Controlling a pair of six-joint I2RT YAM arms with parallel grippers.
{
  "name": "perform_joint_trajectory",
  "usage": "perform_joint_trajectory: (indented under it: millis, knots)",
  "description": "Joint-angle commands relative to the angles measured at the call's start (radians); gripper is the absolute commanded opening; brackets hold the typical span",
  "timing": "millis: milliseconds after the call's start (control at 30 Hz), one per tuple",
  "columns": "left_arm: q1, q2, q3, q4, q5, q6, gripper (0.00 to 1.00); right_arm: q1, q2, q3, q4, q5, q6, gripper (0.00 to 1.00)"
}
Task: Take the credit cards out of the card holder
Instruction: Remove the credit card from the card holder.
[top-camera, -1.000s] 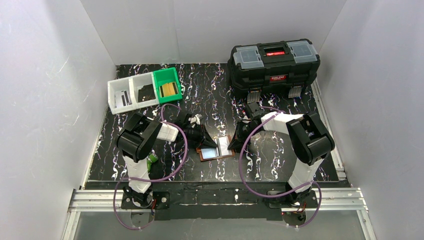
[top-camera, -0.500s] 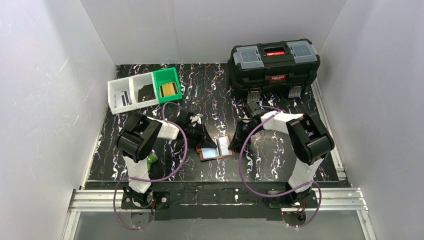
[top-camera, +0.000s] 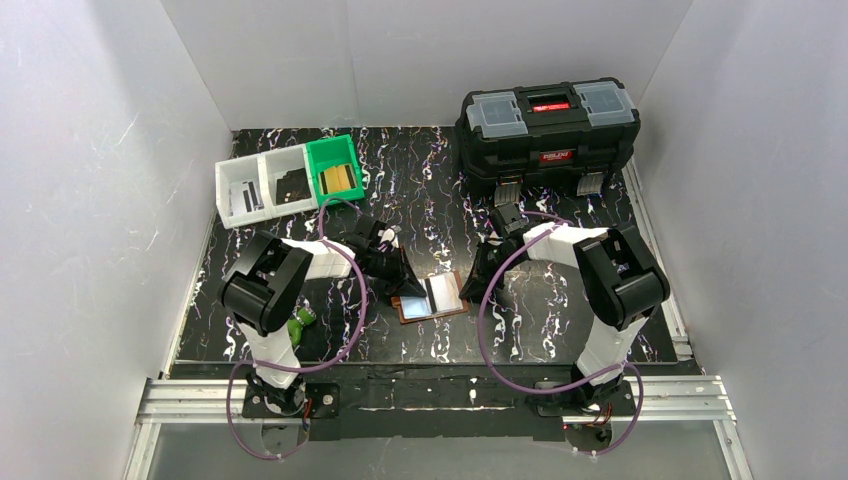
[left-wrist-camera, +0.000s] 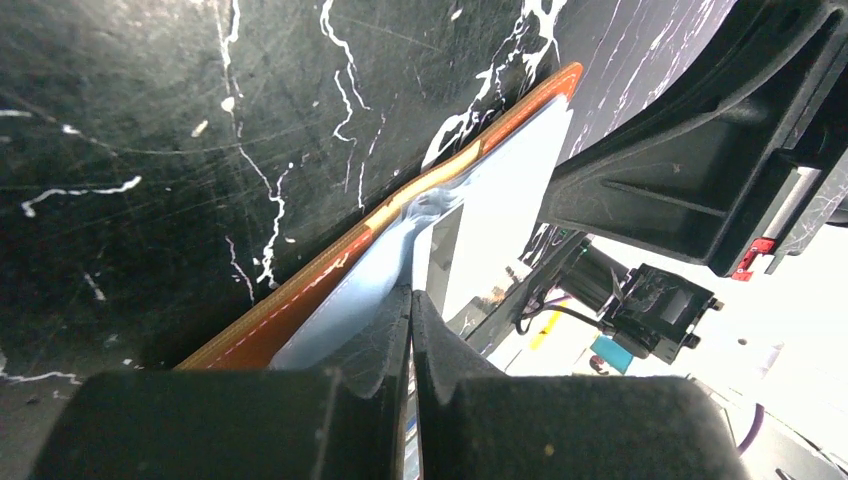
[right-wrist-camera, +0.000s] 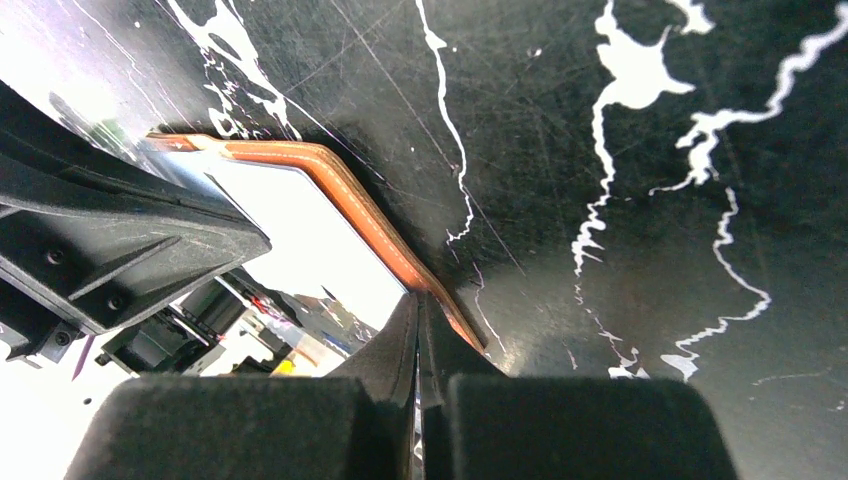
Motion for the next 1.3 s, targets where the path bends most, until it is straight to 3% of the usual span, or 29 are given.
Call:
perform_joint_trajectory:
  millis: [0,400,700,1267]
  knots:
    - [0.011,-0.033,0.002,-0.038,-0.004,0.022,0.00,-0.013,0.012,-0.049,-0.013,0.202,-0.052,0.01]
    - [0.012,-0.050,0.018,0.011,0.059,-0.112,0.00,-0.012,0.021,-0.035,-0.018,0.207,-0.063,0.01]
    - [0.023,-0.098,0.043,-0.177,-0.003,-0.013,0.00,-0.012,0.026,-0.046,-0.011,0.213,-0.061,0.01]
    - [0.067,-0.161,-0.009,-0.272,-0.038,0.067,0.00,-0.012,0.002,-0.026,-0.032,0.218,-0.074,0.01]
